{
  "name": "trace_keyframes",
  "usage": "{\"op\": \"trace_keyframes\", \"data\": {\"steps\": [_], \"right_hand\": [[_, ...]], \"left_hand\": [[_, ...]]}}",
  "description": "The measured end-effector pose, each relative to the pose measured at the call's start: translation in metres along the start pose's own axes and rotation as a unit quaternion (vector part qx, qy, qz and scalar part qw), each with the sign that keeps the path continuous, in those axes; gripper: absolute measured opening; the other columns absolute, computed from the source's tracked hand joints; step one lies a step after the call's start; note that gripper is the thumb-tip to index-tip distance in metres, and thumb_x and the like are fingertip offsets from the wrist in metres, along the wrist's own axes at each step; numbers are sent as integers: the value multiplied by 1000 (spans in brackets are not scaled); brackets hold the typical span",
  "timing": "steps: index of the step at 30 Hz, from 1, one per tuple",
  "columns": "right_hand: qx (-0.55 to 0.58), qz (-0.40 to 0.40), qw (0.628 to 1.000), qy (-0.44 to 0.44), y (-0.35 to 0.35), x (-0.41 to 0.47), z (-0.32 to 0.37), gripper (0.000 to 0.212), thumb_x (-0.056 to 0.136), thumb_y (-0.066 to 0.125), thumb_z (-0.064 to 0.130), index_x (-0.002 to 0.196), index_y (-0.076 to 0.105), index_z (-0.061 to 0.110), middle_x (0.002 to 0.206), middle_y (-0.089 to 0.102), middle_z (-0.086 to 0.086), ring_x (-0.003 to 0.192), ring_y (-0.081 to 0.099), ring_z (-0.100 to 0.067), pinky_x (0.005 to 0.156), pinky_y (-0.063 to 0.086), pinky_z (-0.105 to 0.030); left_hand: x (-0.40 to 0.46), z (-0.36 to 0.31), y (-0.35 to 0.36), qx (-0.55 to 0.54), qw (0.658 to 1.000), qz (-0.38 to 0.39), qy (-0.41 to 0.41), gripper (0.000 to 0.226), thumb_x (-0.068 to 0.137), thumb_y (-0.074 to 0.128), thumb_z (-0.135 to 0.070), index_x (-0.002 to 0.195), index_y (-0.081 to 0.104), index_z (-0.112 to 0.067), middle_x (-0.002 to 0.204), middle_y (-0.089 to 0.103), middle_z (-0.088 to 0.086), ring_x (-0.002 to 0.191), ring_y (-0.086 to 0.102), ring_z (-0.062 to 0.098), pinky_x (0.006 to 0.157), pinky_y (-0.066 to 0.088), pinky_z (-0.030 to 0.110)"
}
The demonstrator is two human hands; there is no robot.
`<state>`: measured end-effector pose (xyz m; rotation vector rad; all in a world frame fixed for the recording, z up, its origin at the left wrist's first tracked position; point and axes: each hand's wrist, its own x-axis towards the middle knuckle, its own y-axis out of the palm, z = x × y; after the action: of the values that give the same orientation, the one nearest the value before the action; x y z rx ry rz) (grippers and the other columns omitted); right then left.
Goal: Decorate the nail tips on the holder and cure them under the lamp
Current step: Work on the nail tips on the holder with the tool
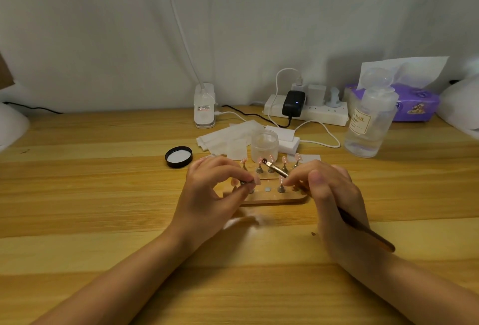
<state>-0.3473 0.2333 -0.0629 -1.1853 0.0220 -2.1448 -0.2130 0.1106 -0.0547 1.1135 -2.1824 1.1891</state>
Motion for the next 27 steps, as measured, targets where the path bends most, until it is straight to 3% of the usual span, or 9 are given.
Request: {"op": "trace_keyframes", "data": {"steps": [4,6,11,16,21,23,27], "right_hand": [[18,11,1000,-20,0,-1,3,44,98,21,44,79,57,27,79,59,11,79,55,2,83,34,-23],[13,22,999,-23,1,-1,3,41,97,26,39,72,57,31,78,60,12,79,55,1,82,35,-26],[26,18,999,38,0,1,3,35,93,27,33,76,58,34,78,61,10,81,55,0,77,40,-33],[28,29,999,-12,0,-1,7,43,97,25,45,77,58,26,77,60,10,79,55,-1,80,38,-29],[37,35,996,75,-1,1,5,39,90,25,38,74,60,28,84,62,8,83,56,-3,78,44,-39],[42,28,996,69,-3,1,6,41,92,26,40,74,60,27,84,62,8,82,57,-7,77,44,-43],[39,31,999,-17,-1,-1,8,44,97,23,46,80,58,26,80,59,9,79,55,-2,79,39,-27]], "left_hand": [[0,0,0,-9,1000,-2,2,11,70,70,-19,81,70,-20,81,66,-9,82,58,3,85,43,52],[0,1,1,-11,1000,-4,2,11,70,70,-19,81,70,-18,81,65,-9,83,57,3,82,43,53],[1,-1,0,-40,999,-11,6,16,71,69,-18,82,65,-28,82,63,-18,83,57,-1,78,46,55],[2,-1,0,-52,999,-16,5,15,70,69,-18,84,66,-25,84,64,-16,83,59,1,76,46,55],[1,0,-1,-54,998,-18,7,15,72,72,-20,86,68,-24,83,65,-13,82,59,3,76,46,56],[1,1,-1,-52,998,-17,3,16,71,71,-20,86,69,-24,83,66,-13,83,60,2,79,45,57],[1,0,-1,-59,998,-23,-5,21,69,69,-20,91,68,-24,85,67,-15,84,62,4,81,44,59]]}}
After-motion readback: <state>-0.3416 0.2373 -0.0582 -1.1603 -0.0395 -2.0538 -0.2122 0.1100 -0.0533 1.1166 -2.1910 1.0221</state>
